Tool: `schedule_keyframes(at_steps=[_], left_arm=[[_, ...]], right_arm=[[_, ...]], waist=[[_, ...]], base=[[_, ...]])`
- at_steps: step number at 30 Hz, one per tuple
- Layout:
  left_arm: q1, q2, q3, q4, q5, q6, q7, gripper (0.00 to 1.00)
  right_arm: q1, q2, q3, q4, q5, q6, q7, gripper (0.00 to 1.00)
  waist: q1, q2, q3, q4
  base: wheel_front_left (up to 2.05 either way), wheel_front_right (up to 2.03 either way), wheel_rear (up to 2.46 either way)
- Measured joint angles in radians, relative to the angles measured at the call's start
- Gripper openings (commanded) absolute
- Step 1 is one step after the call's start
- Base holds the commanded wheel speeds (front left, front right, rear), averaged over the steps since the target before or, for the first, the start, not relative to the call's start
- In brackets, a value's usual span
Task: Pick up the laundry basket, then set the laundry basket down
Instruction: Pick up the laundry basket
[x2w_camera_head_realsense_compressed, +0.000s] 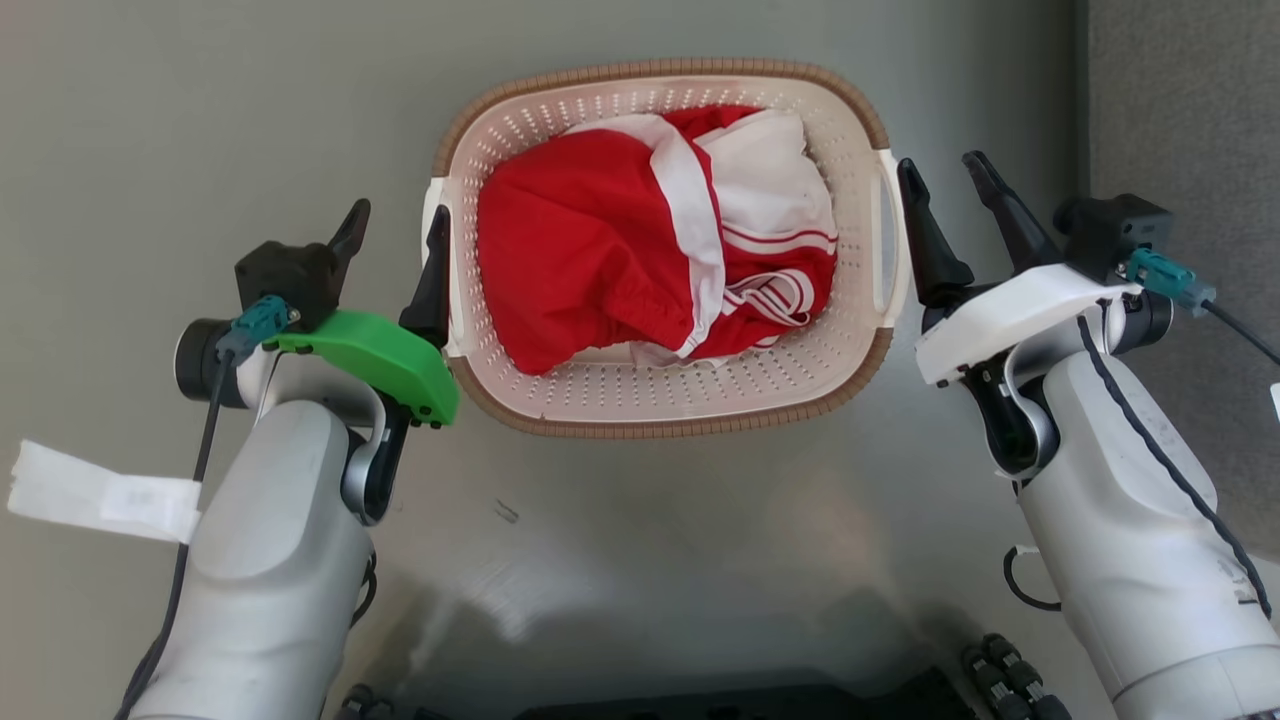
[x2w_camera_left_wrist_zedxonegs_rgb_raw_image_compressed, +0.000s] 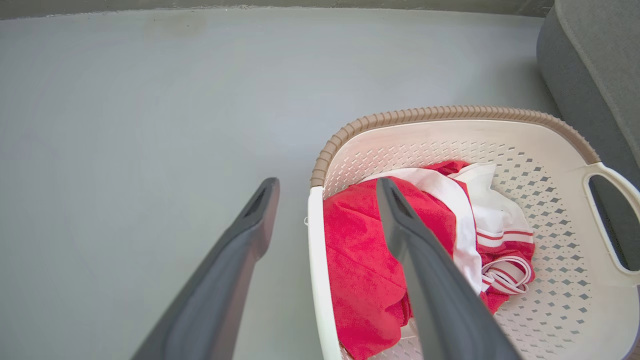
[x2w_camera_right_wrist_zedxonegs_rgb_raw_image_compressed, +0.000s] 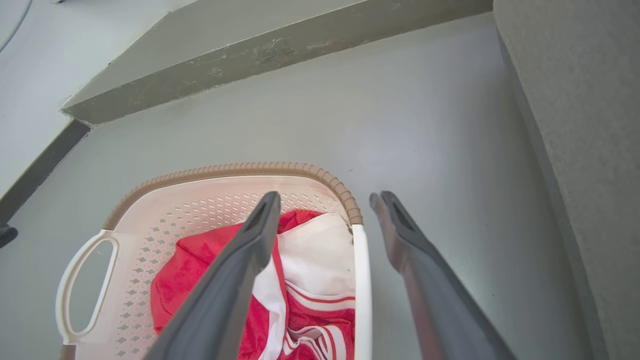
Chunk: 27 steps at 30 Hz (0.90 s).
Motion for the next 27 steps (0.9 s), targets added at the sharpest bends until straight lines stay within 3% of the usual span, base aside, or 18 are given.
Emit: schedule_keyframes(at_steps=[27], left_arm=[[-0.168, -0.005, -0.092, 0.212, -0.107, -0.018, 0.015, 1.0]], right_arm=[[-0.194, 0.009, 0.061, 0.269, 0.096, 0.0, 0.044, 1.0]], waist=[[0.0, 0.0, 0.154, 0.001]], base=[[0.0, 0.0, 0.0]])
